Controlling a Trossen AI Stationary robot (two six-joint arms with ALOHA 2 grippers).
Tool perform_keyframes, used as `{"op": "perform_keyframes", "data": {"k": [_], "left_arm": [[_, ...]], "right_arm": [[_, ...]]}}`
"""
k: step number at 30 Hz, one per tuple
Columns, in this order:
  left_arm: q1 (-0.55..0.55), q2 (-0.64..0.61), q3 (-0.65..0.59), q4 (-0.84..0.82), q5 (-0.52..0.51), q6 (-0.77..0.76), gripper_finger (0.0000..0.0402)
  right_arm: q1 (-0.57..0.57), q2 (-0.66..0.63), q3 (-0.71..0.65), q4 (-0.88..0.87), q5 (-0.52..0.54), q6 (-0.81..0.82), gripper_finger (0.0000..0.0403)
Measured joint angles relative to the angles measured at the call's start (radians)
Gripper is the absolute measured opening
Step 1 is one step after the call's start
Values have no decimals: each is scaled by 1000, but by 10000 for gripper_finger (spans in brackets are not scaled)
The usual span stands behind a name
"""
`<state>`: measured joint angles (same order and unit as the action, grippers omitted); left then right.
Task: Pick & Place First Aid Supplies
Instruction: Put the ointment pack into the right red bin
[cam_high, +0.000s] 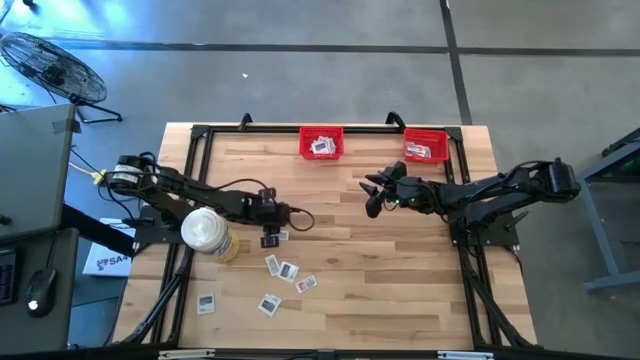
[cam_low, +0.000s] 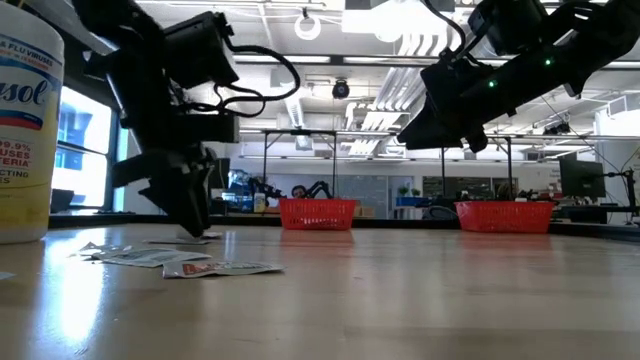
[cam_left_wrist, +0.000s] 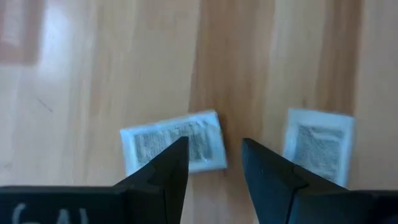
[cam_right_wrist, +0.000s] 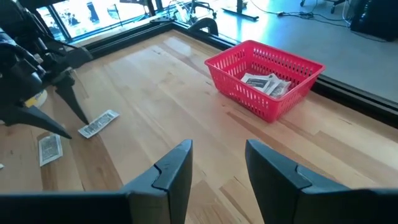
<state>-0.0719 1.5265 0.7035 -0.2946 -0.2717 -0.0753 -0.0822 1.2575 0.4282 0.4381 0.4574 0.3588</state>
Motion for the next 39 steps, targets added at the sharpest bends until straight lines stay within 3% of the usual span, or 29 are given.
{"op": "perform_keyframes", "data": {"k": [6,12,17,25,39], "left_arm": [[53,12,-33,42,42,-8,128],[90,25,-67,77,104,-4,64],[105,40,-85,103,91,-19,6],[111,28,-97,162,68,-45,1],[111,-26,-43,269,192,-63,0]], "right_arm": [[0,0,0,1,-4,7,142],[0,0,0,7,-4,7,142],[0,0,0,7,-5,7,142],[1,0,0,8,-62,-1,142],[91,0,0,103,-127,-179,142]]}}
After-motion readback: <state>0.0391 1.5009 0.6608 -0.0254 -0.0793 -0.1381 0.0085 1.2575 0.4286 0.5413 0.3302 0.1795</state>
